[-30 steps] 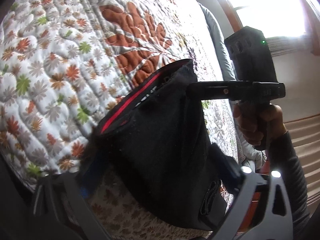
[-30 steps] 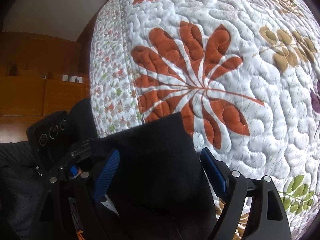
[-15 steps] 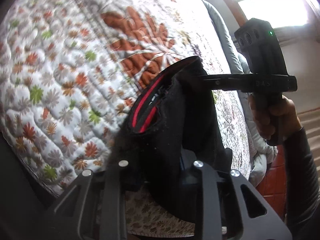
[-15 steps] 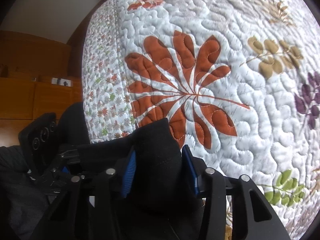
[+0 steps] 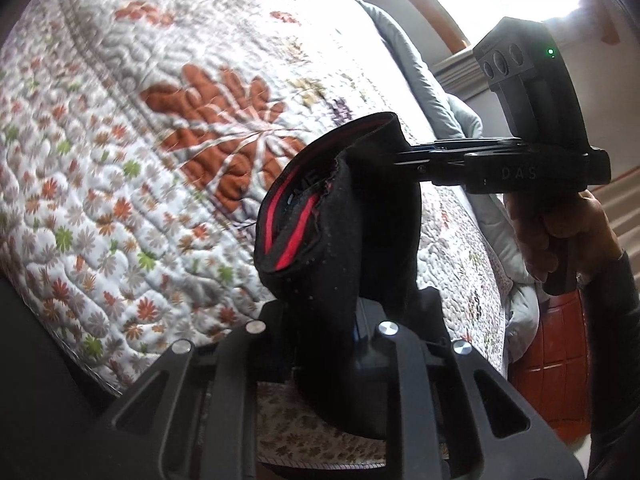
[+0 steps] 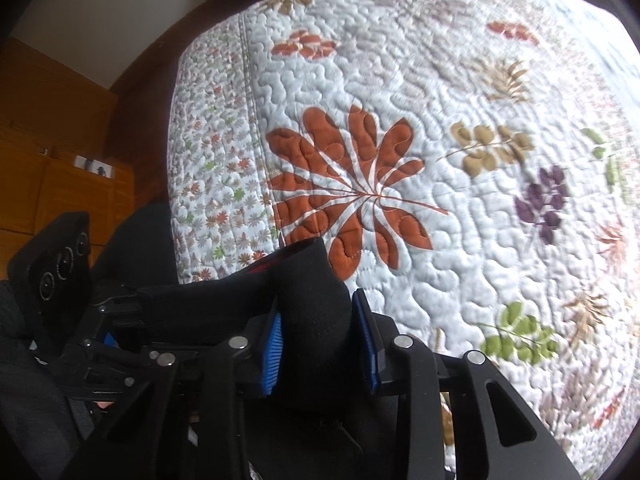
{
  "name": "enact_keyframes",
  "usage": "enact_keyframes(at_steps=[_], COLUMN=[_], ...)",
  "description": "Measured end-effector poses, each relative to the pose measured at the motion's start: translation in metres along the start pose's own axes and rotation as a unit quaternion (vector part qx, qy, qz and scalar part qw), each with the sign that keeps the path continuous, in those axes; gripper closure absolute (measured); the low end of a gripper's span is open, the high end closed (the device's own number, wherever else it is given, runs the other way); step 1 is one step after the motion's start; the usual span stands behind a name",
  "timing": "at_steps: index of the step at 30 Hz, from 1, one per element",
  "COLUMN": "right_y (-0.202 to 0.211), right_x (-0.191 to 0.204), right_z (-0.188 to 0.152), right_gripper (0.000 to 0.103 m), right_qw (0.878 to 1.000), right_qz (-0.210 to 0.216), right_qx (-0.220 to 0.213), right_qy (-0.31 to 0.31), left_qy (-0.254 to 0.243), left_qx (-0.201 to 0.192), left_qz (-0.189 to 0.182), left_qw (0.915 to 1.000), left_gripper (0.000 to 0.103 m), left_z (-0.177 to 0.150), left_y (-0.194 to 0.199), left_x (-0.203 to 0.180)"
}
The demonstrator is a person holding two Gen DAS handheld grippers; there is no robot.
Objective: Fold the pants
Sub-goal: 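Lift the folded pants off the quilt with both tools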
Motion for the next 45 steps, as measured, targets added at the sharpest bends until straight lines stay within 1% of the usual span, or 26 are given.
enact_keyframes(at_steps=[6,18,25,34,45], right_y=[0.03,0.093,0.123,0.153,0.186], right_x=[0.012,0.045,0.057,0.062,0.062], right_z=[-0.011,-0.051,-0.076,-0.106,-0.15], right_gripper=[0.072,0.073,0.074,0.074,0.075], right_qw=[0.999,0.994,0.988,0.981,0.971], right_qz=[-0.032,-0.093,-0.125,-0.155,-0.173], right_qx=[-0.019,-0.064,-0.087,-0.113,-0.148], right_qy=[-0.001,-0.015,-0.028,-0.041,-0.066], left_qy=[-0.03,-0.091,-0.131,-0.176,-0.218], left_qx=[-0.014,-0.046,-0.064,-0.082,-0.095], left_qz=[-0.011,-0.025,-0.03,-0.033,-0.048], left_qw=[0.9994,0.9945,0.9889,0.9805,0.9702], left_gripper=[0.085,0.085,0.085,0.085,0.085], left_z=[0.0,-0.013,-0.024,-0.038,-0.061], left_y=[0.016,0.056,0.075,0.091,0.104], left_x=[-0.02,-0.07,-0.102,-0.138,-0.18])
Point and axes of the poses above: each gripper's, at about its wrist camera, not at the fingertips, and y roughly against the way its jaws point, x to its left, z to its top, the point moved 9 cm from there along -y, roughly the way its jaws point, and after that the axes turned 14 degrees about z, right-handed, at the moved point
